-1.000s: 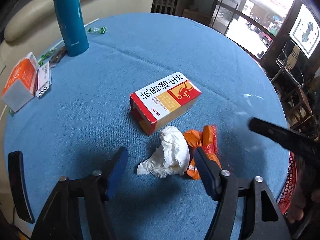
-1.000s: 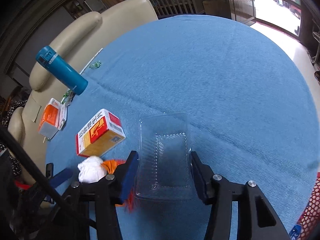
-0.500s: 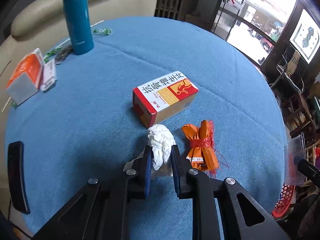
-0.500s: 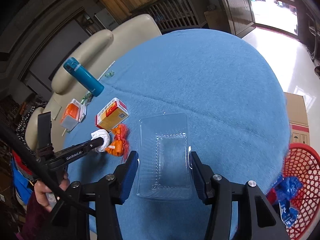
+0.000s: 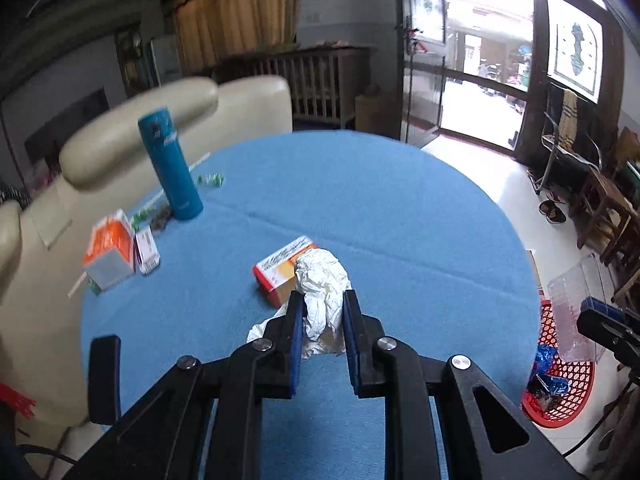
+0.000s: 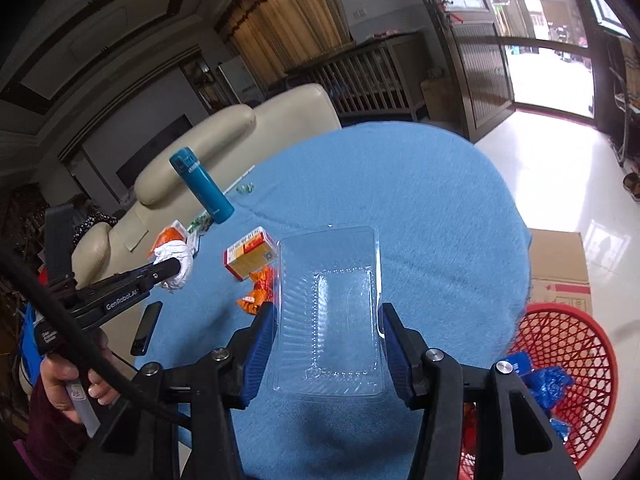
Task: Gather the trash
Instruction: 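Close the left tool on the tissue while the right tool lifts the clear tray, then carry the tissue in the left tool while the right tool carries the tray over the wastebasket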
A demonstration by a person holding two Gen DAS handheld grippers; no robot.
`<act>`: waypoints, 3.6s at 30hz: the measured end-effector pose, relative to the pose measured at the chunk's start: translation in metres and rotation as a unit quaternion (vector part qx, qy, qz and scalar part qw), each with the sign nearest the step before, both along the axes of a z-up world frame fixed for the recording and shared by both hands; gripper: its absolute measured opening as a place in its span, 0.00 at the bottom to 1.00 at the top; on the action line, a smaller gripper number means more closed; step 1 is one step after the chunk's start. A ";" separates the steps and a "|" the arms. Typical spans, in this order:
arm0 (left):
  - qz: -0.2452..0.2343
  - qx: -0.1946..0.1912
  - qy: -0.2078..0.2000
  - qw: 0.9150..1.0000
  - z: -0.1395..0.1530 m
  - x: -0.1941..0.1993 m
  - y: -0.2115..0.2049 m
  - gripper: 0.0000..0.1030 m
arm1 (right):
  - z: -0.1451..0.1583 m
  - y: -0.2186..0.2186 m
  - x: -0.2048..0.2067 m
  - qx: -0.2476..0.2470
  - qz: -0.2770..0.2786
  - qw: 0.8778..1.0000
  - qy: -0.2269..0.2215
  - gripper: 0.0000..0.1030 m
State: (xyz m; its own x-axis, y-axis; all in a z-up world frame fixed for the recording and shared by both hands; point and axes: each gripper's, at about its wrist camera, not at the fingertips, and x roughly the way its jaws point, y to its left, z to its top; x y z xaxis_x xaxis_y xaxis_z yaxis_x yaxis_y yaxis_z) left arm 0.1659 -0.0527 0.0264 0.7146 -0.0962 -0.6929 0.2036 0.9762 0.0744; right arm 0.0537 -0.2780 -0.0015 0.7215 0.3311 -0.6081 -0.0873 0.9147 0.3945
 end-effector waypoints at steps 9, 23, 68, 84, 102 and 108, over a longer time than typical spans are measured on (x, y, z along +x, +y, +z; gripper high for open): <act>-0.050 0.035 -0.070 0.996 0.039 -0.042 -0.048 0.19 | 0.022 -0.021 -0.034 0.001 -0.014 0.999 -0.044 0.53; -0.096 0.061 -0.110 0.987 0.057 -0.072 -0.099 0.19 | 0.033 -0.057 -0.069 0.013 -0.050 0.996 -0.075 0.53; -0.179 0.108 -0.115 0.971 0.054 -0.104 -0.195 0.20 | 0.025 -0.139 -0.120 0.068 -0.149 0.983 -0.080 0.53; -0.208 0.132 -0.100 0.964 0.039 -0.110 -0.227 0.20 | 0.012 -0.160 -0.120 0.104 -0.174 0.978 -0.056 0.53; -0.230 0.144 -0.097 0.957 0.036 -0.115 -0.240 0.21 | 0.007 -0.176 -0.124 0.126 -0.194 0.972 -0.048 0.54; -0.241 0.146 -0.089 0.955 0.032 -0.114 -0.248 0.21 | 0.001 -0.179 -0.124 0.132 -0.200 0.970 -0.042 0.54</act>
